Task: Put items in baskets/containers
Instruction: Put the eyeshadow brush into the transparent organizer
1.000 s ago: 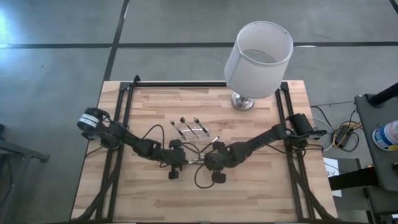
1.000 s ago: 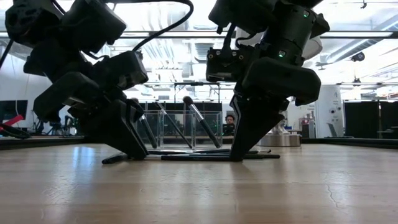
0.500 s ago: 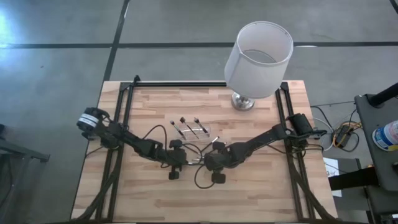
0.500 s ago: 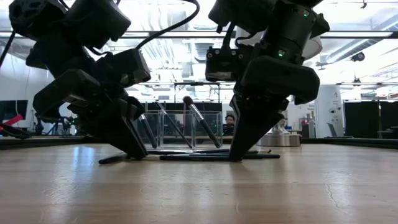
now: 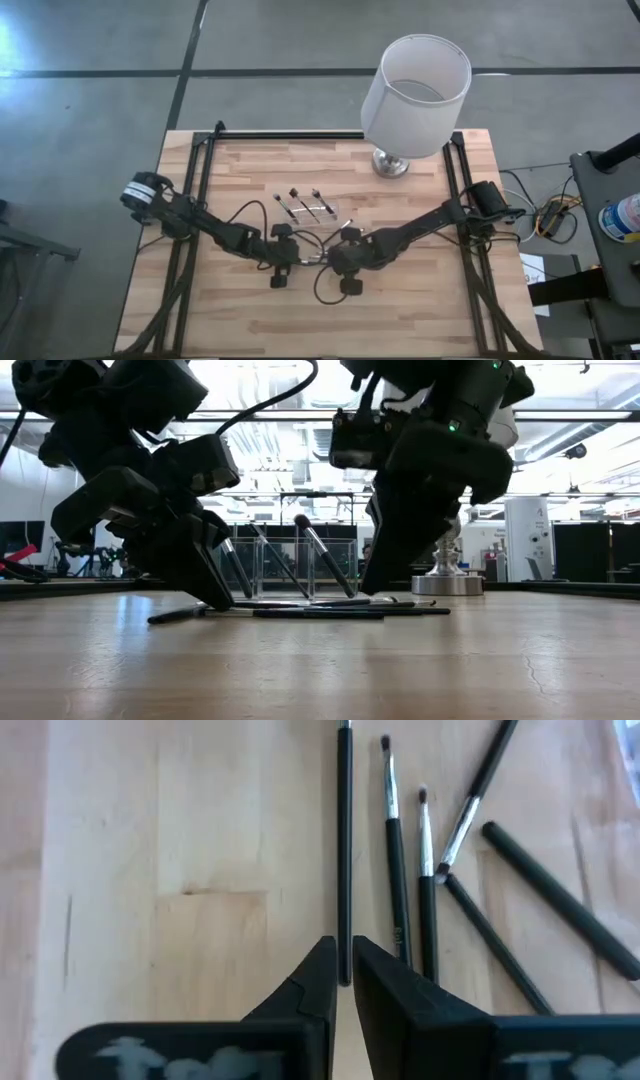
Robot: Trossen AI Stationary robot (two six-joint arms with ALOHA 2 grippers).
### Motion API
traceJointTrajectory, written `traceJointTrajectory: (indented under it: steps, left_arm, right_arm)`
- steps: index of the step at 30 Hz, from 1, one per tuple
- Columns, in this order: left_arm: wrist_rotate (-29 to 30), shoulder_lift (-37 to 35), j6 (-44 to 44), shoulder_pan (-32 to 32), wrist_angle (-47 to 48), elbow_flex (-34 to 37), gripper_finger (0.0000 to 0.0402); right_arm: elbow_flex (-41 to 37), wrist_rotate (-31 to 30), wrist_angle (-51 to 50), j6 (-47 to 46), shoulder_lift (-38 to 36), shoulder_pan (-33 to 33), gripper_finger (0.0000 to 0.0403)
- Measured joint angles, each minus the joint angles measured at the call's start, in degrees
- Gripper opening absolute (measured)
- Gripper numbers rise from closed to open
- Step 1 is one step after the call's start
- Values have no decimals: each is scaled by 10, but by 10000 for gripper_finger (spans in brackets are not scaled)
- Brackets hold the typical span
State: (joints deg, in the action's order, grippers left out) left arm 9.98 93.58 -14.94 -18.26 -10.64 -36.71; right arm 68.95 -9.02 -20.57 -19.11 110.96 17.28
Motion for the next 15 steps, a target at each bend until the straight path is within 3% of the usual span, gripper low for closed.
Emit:
traceJointTrajectory:
  steps: [15]
  left_arm:
    - [4, -1, 0, 0, 2, 0, 0]
  right_arm:
    - [-2, 0, -16, 10, 1, 0, 47]
